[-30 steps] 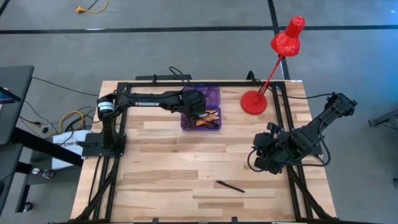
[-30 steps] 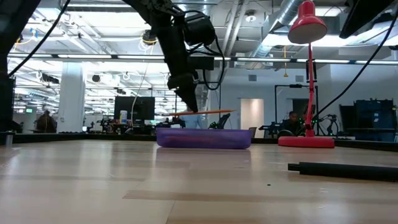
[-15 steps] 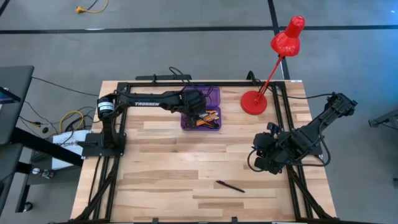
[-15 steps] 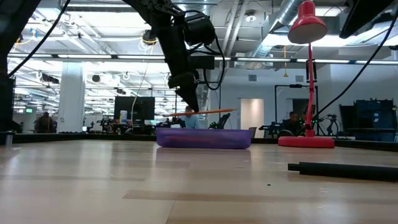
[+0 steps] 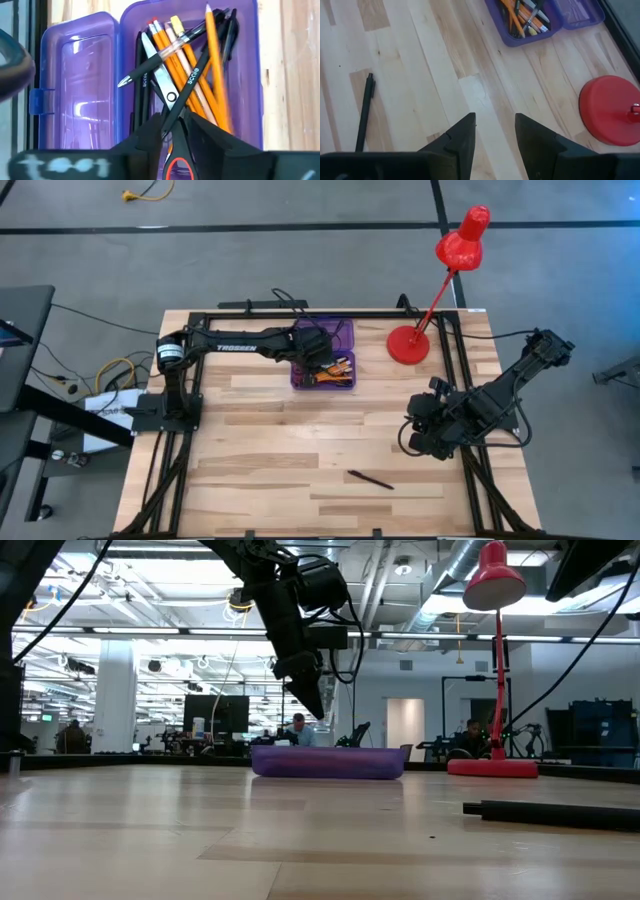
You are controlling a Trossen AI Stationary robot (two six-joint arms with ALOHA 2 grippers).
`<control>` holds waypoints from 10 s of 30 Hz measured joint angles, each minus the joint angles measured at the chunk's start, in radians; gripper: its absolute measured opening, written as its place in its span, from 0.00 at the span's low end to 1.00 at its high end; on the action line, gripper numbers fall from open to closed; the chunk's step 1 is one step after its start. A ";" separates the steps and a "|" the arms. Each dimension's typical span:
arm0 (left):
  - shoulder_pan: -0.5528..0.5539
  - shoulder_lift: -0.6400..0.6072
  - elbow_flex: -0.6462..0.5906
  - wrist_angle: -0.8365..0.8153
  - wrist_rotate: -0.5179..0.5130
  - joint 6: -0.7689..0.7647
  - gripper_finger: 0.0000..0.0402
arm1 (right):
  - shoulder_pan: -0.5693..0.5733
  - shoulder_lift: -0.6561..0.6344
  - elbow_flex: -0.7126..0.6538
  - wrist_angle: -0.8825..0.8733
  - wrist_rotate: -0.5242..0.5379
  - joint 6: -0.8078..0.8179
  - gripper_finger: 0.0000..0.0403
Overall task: Pick & place school supplies into a supply box
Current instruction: Put the black pen into the purple supply box
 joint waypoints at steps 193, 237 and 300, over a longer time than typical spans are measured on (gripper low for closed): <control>-0.581 -0.895 -0.486 -0.244 -0.427 -0.641 0.21 | -0.165 0.641 -0.011 0.754 -0.441 -0.106 0.30; -0.582 -0.895 -0.486 -0.243 -0.435 -0.632 0.21 | -0.114 0.711 0.071 0.746 -0.484 -0.188 0.30; -0.582 -0.895 -0.486 -0.236 -0.434 -0.635 0.21 | -0.364 0.505 0.070 0.631 -0.153 -0.352 0.01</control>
